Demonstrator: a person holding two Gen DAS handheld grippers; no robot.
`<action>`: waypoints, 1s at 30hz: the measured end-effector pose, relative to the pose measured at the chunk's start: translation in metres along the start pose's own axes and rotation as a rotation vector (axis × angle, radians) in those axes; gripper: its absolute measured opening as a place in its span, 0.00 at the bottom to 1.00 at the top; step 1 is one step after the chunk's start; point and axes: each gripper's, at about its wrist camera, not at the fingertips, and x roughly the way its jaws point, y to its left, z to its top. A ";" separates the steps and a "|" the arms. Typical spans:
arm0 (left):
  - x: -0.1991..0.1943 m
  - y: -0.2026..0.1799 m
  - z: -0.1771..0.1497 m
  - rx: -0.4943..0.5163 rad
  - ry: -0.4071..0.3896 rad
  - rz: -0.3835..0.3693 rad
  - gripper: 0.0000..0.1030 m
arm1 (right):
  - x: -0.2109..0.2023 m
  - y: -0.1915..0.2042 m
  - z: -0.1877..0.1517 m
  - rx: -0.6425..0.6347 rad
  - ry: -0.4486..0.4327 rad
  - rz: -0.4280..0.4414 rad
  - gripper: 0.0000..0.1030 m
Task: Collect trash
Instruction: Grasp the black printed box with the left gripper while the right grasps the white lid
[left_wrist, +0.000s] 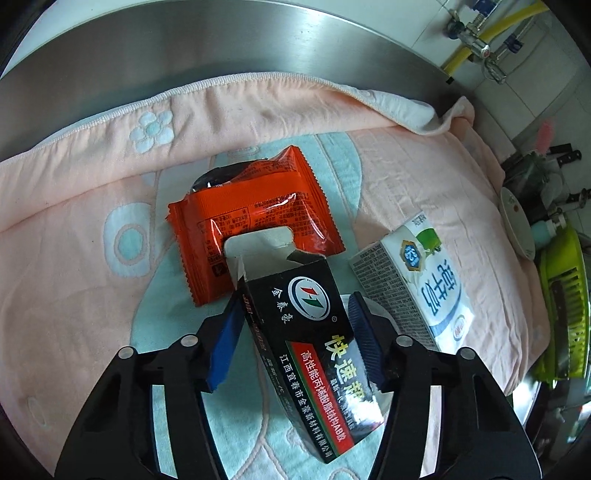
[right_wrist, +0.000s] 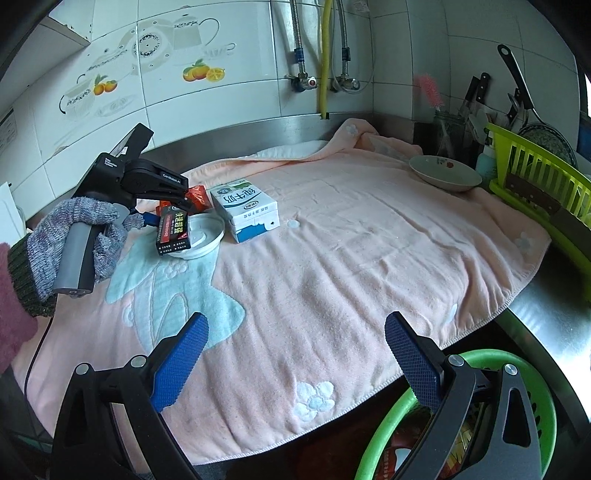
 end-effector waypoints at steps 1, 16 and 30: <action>-0.004 0.000 -0.002 0.008 -0.003 -0.010 0.52 | 0.001 0.001 0.000 -0.001 0.001 0.003 0.90; -0.076 0.030 -0.011 0.071 -0.046 -0.074 0.47 | 0.046 0.055 0.022 -0.054 0.051 0.140 0.90; -0.115 0.089 0.004 0.063 -0.084 -0.051 0.47 | 0.129 0.103 0.050 -0.079 0.160 0.175 0.90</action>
